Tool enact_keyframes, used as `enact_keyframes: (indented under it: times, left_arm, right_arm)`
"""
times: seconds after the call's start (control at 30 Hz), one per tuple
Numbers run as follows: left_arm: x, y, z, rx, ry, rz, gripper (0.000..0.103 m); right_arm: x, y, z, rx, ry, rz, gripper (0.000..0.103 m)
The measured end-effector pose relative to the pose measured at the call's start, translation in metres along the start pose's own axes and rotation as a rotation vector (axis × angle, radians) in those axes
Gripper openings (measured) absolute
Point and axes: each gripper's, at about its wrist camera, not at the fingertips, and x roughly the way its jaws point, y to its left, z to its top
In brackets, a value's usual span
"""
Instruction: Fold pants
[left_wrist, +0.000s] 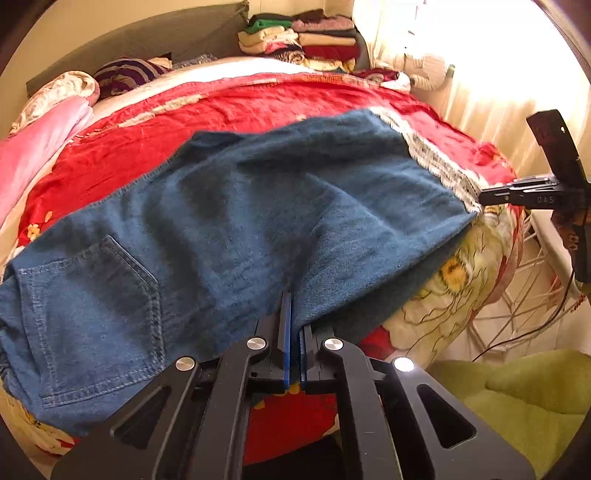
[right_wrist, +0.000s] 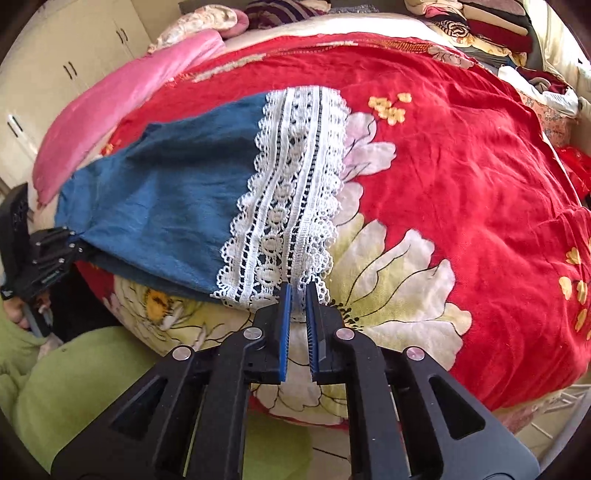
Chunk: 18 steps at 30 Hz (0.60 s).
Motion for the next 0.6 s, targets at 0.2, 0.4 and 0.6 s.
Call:
enact_keyframes:
  times: [0.2, 0.4, 0.6]
  left_arm:
    - [-0.001, 0.004, -0.003, -0.017, 0.009, -0.033, 0.018]
    - [-0.033, 0.014, -0.006, -0.034, -0.019, -0.040, 0.052]
    - [-0.083, 0.100, -0.018, -0.317, -0.126, 0.152, 0.066]
  right_arm:
    - [-0.032, 0.012, 0.009, -0.102, -0.103, -0.073, 0.014]
    - [-0.022, 0.069, 0.019, -0.307, -0.135, 0.085, 0.020]
    - [0.022, 0.085, 0.024, -0.341, -0.033, 0.076, 0.027]
